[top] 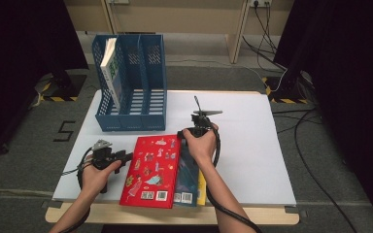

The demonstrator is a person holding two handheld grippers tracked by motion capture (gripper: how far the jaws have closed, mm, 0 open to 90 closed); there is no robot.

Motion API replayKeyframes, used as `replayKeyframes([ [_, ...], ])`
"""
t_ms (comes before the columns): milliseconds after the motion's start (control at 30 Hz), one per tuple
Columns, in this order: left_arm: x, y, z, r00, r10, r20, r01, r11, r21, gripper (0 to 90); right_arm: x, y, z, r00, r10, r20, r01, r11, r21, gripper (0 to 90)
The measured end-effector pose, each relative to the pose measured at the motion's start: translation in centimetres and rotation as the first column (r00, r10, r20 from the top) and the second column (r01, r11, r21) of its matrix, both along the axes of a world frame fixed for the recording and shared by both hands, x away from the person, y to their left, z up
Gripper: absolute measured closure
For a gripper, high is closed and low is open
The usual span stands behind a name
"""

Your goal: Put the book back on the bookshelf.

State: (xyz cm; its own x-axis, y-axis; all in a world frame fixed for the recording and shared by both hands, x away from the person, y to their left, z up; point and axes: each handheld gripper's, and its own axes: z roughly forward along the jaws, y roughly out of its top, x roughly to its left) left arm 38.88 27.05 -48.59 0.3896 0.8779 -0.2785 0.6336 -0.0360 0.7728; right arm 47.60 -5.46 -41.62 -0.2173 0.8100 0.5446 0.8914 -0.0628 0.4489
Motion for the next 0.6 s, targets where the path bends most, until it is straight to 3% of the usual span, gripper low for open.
replayKeyframes([
  [300,0.2,-0.9,-0.1,0.9998,-0.015,-0.012,0.015,0.9986,0.05,63.1,-0.3,-1.3,1.6,0.9985,-0.043,0.032,0.044,0.999,-0.013,76.6],
  [600,0.4,-2.0,-0.7,0.9971,-0.053,-0.055,0.057,0.9952,0.079,62.6,-0.4,-1.7,1.6,0.9982,-0.054,0.025,0.055,0.998,-0.011,76.5],
])
